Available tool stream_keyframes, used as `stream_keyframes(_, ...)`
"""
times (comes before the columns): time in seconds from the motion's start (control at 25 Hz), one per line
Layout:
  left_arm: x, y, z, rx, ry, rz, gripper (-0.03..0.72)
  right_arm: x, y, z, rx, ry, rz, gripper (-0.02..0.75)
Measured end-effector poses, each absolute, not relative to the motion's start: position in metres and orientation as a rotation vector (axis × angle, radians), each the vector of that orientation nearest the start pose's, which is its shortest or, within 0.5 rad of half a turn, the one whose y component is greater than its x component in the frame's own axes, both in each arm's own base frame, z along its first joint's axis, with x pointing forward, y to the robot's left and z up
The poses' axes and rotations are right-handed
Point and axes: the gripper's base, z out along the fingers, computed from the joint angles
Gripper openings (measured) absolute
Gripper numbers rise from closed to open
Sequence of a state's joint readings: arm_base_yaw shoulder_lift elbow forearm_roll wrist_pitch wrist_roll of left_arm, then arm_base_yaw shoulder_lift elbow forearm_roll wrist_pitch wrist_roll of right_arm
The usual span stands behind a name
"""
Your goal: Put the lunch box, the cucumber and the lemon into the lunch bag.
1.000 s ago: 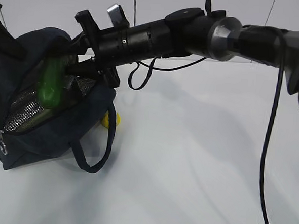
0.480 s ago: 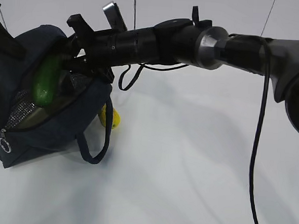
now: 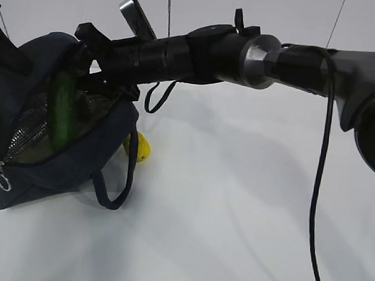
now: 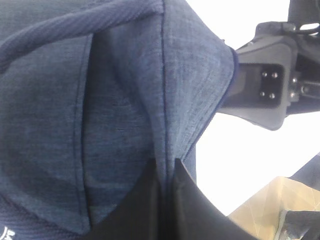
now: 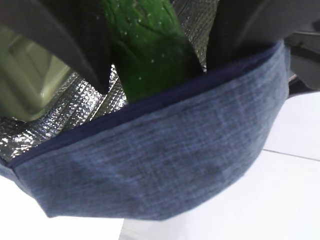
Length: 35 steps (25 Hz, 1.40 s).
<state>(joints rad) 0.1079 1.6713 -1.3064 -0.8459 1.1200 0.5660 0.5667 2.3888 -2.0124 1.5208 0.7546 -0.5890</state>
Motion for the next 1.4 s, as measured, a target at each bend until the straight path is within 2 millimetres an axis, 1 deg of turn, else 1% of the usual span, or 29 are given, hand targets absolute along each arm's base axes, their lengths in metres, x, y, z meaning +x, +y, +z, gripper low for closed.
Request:
stream_keyframes(0.12, 0.342, -0.025, 0.289, 0.178, 2.564, -0.938, -0.005, 0.421, 0.344, 0.215, -0.269, 2.202, 1.645, 0.455)
stream_keyframes(0.36, 0.342, -0.025, 0.289, 0.178, 2.564, -0.938, -0.005, 0.408, 0.342, 0.206, -0.553, 2.283, 1.572, 0.456)
stream_keyframes(0.48, 0.342, -0.025, 0.289, 0.178, 2.564, -0.938, -0.006, 0.405, 0.341, 0.202, -0.627, 2.309, 1.533, 0.456)
stream_keyframes(0.56, 0.342, -0.025, 0.289, 0.178, 2.564, -0.938, -0.006, 0.408, 0.337, 0.201, -0.637, 2.316, 1.512, 0.457)
stream_keyframes(0.72, 0.342, -0.025, 0.289, 0.178, 2.564, -0.938, -0.006, 0.413, 0.324, 0.201, -0.649, 2.33, 1.53, 0.456)
stream_keyframes(0.92, 0.342, -0.023, 0.288, 0.185, 2.572, -0.904, -0.006, 0.418, 0.302, 0.203, -0.689, 2.353, 1.619, 0.457)
stream_keyframes(1.0, 0.342, -0.022, 0.287, 0.197, 2.584, -0.877, -0.006, 0.419, 0.296, 0.205, -0.691, 2.35, 1.662, 0.457)
stream_keyframes(1.2, 0.342, -0.019, 0.285, 0.215, 2.601, -0.818, -0.006, 0.424, 0.287, 0.208, -0.657, 2.332, 1.707, 0.457)
stream_keyframes(1.4, 0.341, -0.015, 0.281, 0.249, 2.631, -0.745, -0.006, 0.425, 0.286, 0.21, -0.655, 2.324, 1.708, 0.457)
